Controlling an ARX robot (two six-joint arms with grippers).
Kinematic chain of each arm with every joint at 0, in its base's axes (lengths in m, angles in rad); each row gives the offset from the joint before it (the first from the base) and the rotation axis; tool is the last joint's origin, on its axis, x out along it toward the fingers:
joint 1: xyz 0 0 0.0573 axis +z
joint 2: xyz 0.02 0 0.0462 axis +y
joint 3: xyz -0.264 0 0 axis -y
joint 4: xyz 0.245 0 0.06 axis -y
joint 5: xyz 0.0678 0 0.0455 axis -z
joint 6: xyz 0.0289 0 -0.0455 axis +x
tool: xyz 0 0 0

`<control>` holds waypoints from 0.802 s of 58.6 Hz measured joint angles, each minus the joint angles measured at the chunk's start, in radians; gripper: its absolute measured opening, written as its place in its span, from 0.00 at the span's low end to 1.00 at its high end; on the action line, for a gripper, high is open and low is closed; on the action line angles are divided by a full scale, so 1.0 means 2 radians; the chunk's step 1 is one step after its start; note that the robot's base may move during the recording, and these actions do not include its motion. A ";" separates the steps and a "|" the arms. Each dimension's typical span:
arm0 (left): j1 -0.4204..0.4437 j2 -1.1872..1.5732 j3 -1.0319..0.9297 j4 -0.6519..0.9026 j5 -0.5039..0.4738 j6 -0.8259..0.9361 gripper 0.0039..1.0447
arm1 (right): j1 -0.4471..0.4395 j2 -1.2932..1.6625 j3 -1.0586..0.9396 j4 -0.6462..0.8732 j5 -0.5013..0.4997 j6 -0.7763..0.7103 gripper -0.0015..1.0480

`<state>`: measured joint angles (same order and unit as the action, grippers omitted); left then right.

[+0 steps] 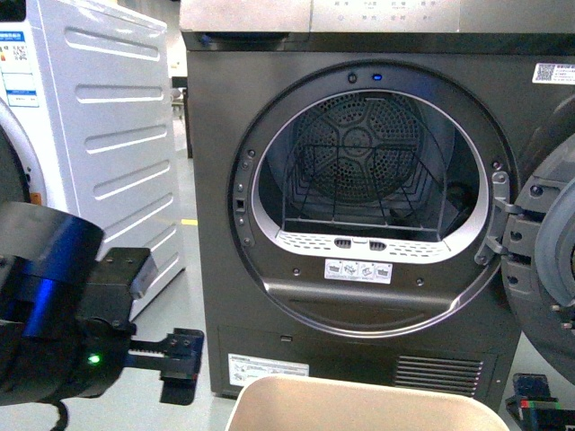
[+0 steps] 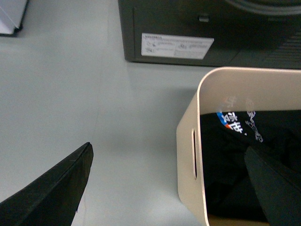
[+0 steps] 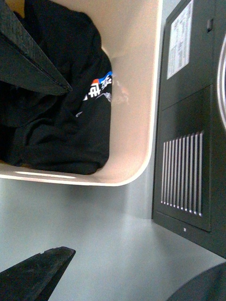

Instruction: Move hamper under clothes hanger

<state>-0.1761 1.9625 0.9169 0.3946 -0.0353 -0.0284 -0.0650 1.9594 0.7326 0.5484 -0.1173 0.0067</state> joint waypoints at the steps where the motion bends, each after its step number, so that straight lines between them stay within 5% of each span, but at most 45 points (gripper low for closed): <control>1: -0.002 0.008 0.006 -0.004 -0.004 0.000 0.94 | 0.001 0.004 0.002 -0.001 0.001 -0.001 0.92; 47: -0.042 0.215 0.160 -0.041 -0.015 -0.054 0.94 | 0.018 0.209 0.147 -0.051 0.051 -0.048 0.92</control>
<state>-0.2592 2.3920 1.2362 0.3122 -0.0662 -0.1360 -0.0292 2.3783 1.0264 0.4469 -0.0147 -0.0902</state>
